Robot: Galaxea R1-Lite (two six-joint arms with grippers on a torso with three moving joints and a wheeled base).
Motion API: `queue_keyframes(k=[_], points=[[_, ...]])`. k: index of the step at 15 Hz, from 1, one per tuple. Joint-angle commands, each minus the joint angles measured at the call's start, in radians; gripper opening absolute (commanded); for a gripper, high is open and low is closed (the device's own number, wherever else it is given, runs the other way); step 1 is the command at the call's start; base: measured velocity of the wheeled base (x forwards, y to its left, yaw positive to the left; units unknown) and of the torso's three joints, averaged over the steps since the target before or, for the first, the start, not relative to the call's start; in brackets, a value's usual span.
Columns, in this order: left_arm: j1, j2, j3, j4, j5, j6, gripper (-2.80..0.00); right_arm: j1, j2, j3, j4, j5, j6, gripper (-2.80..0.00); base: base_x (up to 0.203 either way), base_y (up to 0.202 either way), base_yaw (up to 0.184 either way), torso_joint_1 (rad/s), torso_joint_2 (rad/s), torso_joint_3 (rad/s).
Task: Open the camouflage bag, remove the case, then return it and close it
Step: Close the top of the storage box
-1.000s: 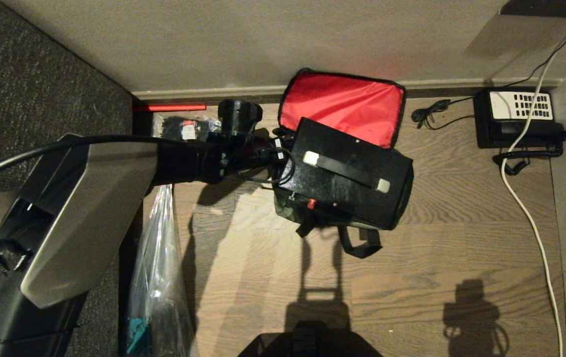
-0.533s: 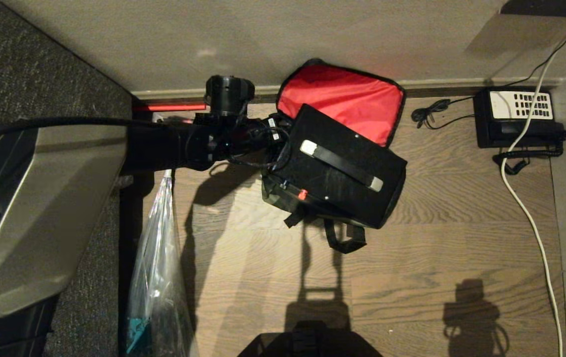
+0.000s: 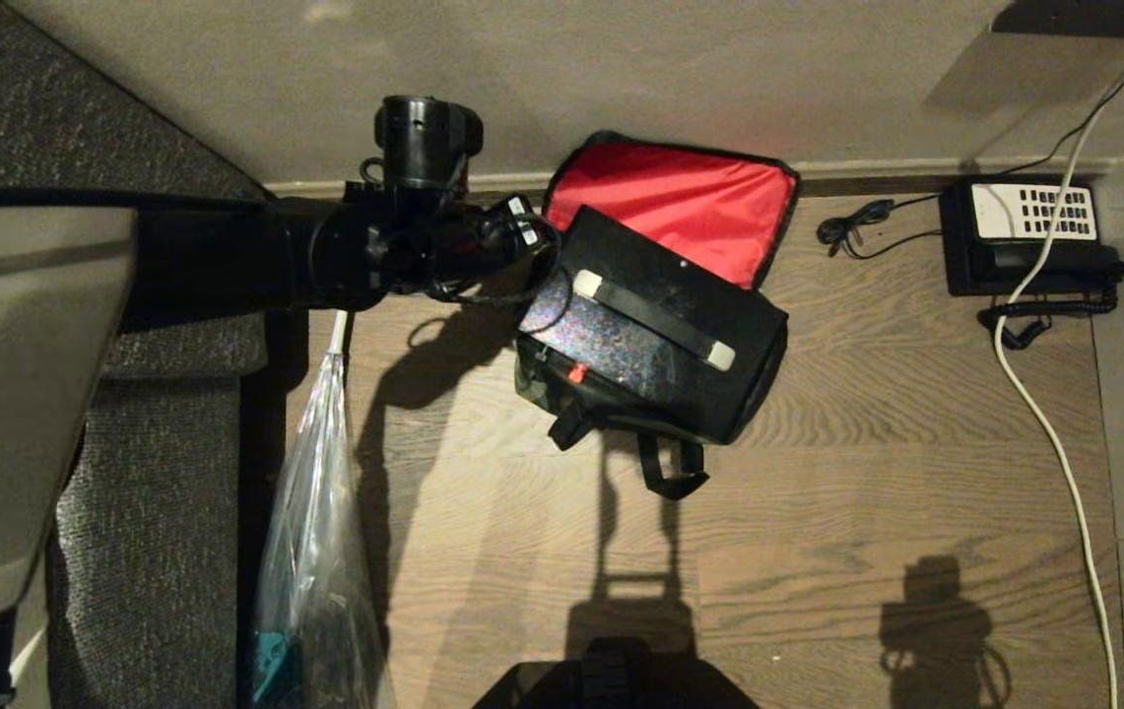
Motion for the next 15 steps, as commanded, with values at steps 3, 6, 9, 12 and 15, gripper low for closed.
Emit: queue_keyframes(k=[3,6,9,12,15], points=[[0.004,0.027,-0.019,0.017,0.036,-0.010,-2.80,0.001,-0.025,0.001,0.000,0.000,0.000,-2.80,0.000,0.000,0.000,0.000,0.00,0.000],[0.043,0.051,-0.025,0.018,0.036,0.050,-2.80,0.001,-0.025,-0.001,0.000,0.000,0.000,-2.80,0.000,0.000,0.000,0.000,0.00,0.000],[0.085,0.026,0.015,0.027,0.049,0.068,-2.80,0.001,-0.025,0.001,0.000,0.000,0.000,-2.80,0.000,0.000,0.000,0.000,0.00,0.000],[0.142,-0.056,0.060,0.132,0.050,0.071,-2.80,0.001,-0.025,0.000,0.000,0.000,0.000,-2.80,0.000,0.000,0.000,0.000,0.00,0.000],[0.192,-0.193,0.193,0.226,0.048,0.070,-2.80,0.001,-0.025,0.001,0.000,0.000,0.000,-2.80,0.000,0.000,0.000,0.000,0.00,0.000]])
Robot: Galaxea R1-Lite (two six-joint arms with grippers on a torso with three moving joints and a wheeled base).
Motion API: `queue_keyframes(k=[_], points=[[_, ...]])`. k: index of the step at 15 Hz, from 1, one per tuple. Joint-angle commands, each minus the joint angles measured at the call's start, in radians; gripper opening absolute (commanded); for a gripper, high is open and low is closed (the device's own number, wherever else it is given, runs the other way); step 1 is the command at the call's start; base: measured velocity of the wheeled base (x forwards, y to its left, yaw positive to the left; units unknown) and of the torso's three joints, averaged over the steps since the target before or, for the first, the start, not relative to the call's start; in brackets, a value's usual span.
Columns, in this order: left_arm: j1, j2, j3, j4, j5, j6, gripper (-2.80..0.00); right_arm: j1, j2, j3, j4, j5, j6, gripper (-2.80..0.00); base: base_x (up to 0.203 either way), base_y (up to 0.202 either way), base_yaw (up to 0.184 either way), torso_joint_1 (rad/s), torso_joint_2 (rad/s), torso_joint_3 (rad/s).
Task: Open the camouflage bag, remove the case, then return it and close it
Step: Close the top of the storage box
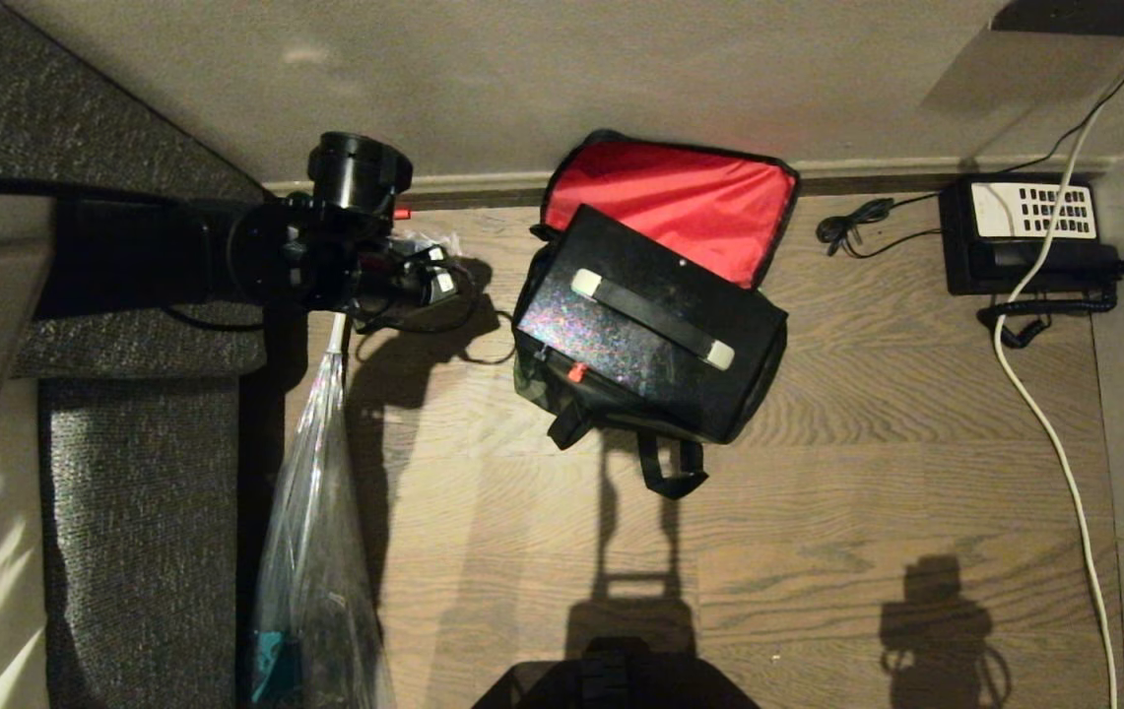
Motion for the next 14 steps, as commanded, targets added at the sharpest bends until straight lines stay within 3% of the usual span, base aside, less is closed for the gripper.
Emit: queue_keyframes(k=[1,7,10,12,14], points=[[0.043,-0.173,0.145,0.028,0.001,0.001,-2.80,0.000,-0.025,-0.001,0.000,0.000,0.000,-2.80,0.000,0.000,0.000,0.000,0.00,0.000],[0.132,-0.756,0.753,0.042,-0.013,0.080,-2.80,0.000,-0.025,-0.001,0.000,0.000,0.000,-2.80,0.000,0.000,0.000,0.000,0.00,0.000],[0.209,-1.050,1.078,0.036,-0.027,0.164,-2.80,0.000,-0.025,0.001,0.000,0.000,0.000,-2.80,0.000,0.000,0.000,0.000,0.00,0.000],[0.240,-1.172,1.304,-0.005,-0.049,0.218,-2.80,0.000,-0.025,-0.001,0.000,0.000,0.000,-2.80,0.000,0.000,0.000,0.000,0.00,0.000],[0.270,-1.275,1.499,-0.113,-0.081,0.276,-2.80,0.000,-0.025,0.001,0.000,0.000,0.000,-2.80,0.000,0.000,0.000,0.000,0.00,0.000]])
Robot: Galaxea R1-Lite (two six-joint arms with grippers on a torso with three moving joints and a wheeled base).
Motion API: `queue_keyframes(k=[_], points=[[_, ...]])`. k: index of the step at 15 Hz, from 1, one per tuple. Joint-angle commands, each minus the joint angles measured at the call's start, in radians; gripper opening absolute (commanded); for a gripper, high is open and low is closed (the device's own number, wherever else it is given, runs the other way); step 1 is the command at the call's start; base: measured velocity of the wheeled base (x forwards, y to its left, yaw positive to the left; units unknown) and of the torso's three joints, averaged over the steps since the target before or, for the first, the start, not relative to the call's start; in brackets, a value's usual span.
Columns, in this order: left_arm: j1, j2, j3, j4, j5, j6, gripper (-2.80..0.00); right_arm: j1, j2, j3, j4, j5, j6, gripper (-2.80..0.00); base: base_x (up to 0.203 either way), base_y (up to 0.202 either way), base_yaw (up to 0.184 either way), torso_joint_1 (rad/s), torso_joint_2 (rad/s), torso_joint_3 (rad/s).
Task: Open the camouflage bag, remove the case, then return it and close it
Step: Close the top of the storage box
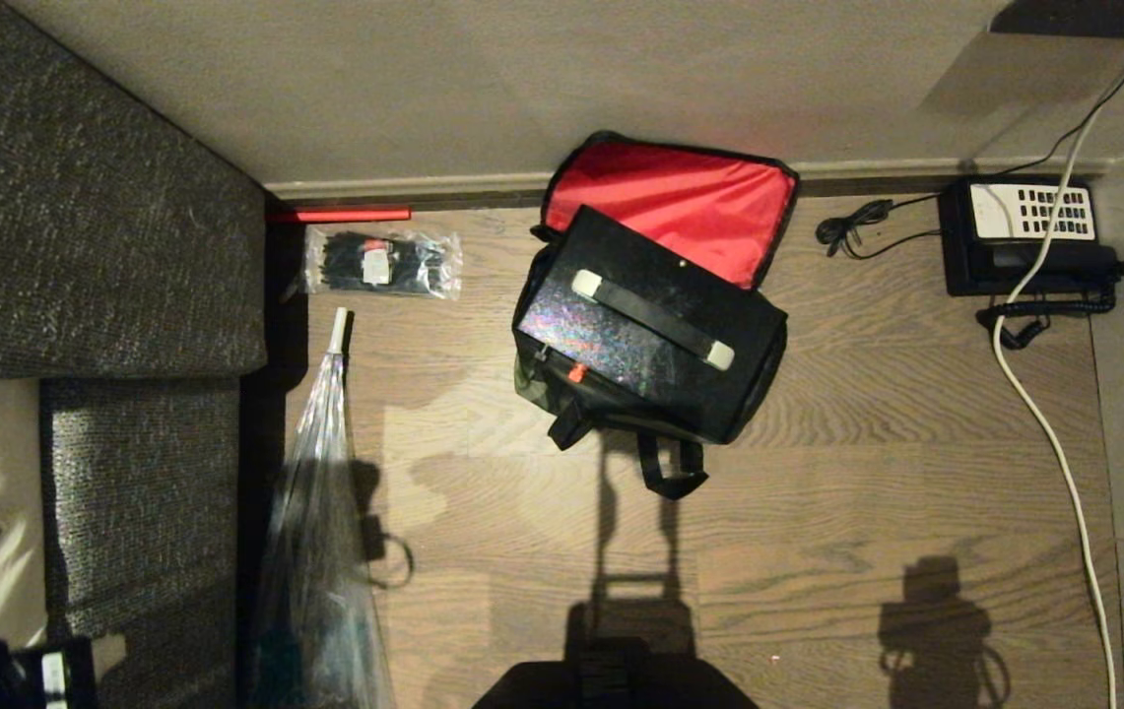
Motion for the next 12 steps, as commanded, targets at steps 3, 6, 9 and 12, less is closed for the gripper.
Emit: queue_keyframes(k=[3,6,9,12], points=[[0.136,-0.239,0.276,-0.174,-0.087,0.096,-2.80,0.000,-0.025,-0.001,0.001,0.000,0.000,-2.80,0.000,0.000,0.000,0.000,0.00,0.000],[0.135,-0.390,0.376,-0.197,-0.121,0.213,-2.80,0.000,-0.025,0.000,0.001,0.000,0.000,-2.80,0.000,0.000,0.000,0.000,0.00,0.000],[0.131,-0.536,0.377,-0.155,-0.127,0.263,-2.80,0.000,-0.025,-0.001,0.001,0.000,0.000,-2.80,0.000,0.000,0.000,0.000,0.00,0.000],[0.129,-0.695,0.382,-0.142,-0.151,0.334,-2.80,0.000,-0.025,0.001,0.001,-0.001,0.000,-2.80,0.000,0.000,0.000,0.000,0.00,0.000]])
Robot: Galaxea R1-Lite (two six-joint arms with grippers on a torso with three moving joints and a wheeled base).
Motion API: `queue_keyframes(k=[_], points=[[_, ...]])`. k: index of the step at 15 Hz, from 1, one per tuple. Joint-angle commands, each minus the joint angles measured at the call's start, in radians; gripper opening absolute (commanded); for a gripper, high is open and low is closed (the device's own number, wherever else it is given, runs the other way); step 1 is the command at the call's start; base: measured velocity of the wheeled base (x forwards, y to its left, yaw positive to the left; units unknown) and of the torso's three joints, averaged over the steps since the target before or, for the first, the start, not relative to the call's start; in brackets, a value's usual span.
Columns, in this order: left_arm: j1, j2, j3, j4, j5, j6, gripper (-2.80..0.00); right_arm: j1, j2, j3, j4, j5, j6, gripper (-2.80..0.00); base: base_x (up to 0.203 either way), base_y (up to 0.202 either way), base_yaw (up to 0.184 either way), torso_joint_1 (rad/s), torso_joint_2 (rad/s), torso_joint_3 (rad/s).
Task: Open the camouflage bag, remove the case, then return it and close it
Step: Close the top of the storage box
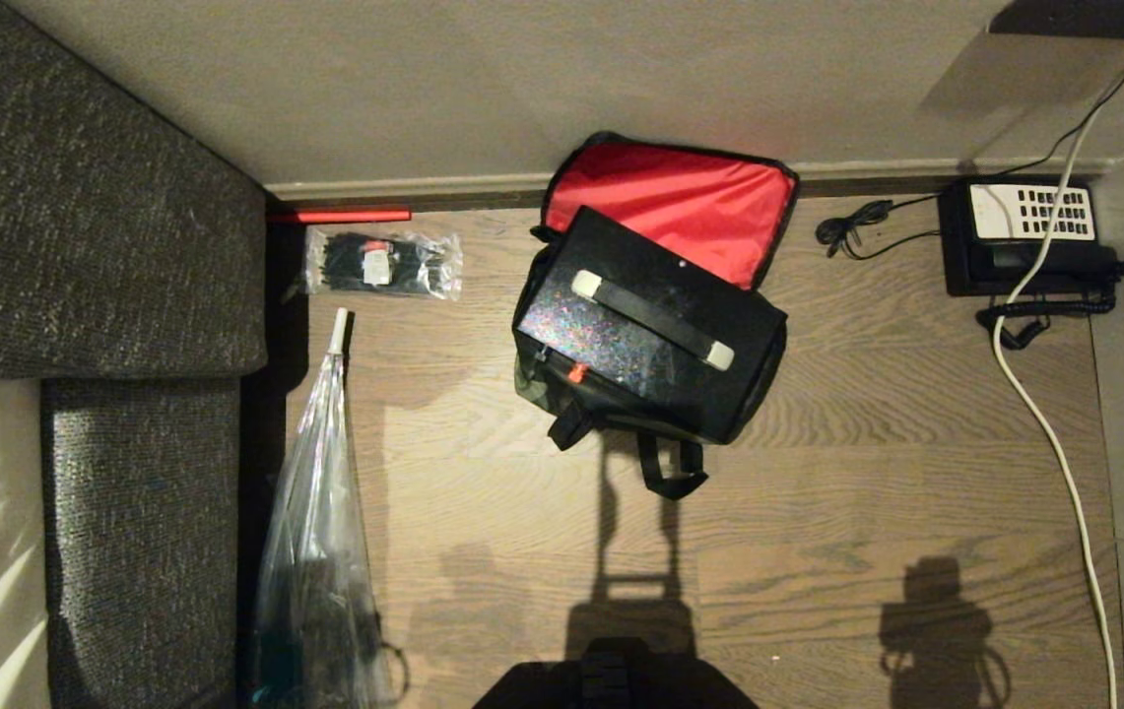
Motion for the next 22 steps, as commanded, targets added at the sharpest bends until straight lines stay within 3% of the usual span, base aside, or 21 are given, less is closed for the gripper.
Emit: queue_keyframes(k=[1,4,5,8,22], points=[[-0.009,-0.161,0.005,-0.008,0.001,-0.004,-2.80,0.000,-0.025,-0.001,0.001,0.001,0.000,-2.80,0.000,0.000,0.000,0.000,0.00,0.000],[-0.022,-0.330,0.000,0.009,0.004,-0.014,-2.80,0.000,-0.025,-0.001,0.000,0.001,0.000,-2.80,0.000,0.000,0.000,0.000,0.00,0.000],[-0.025,-0.338,0.011,-0.021,0.012,-0.039,-2.80,0.000,-0.025,0.001,-0.001,-0.001,0.000,-2.80,0.000,0.000,0.000,0.000,0.00,0.000],[-0.026,-0.333,0.002,0.009,0.012,-0.013,-2.80,0.000,-0.025,0.000,0.000,0.001,0.000,-2.80,0.000,0.000,0.000,0.000,0.00,0.000],[-0.026,-0.333,0.015,-0.030,0.015,-0.023,-2.80,0.000,-0.025,0.001,-0.001,-0.001,0.000,-2.80,0.000,0.000,0.000,0.000,0.00,0.000]])
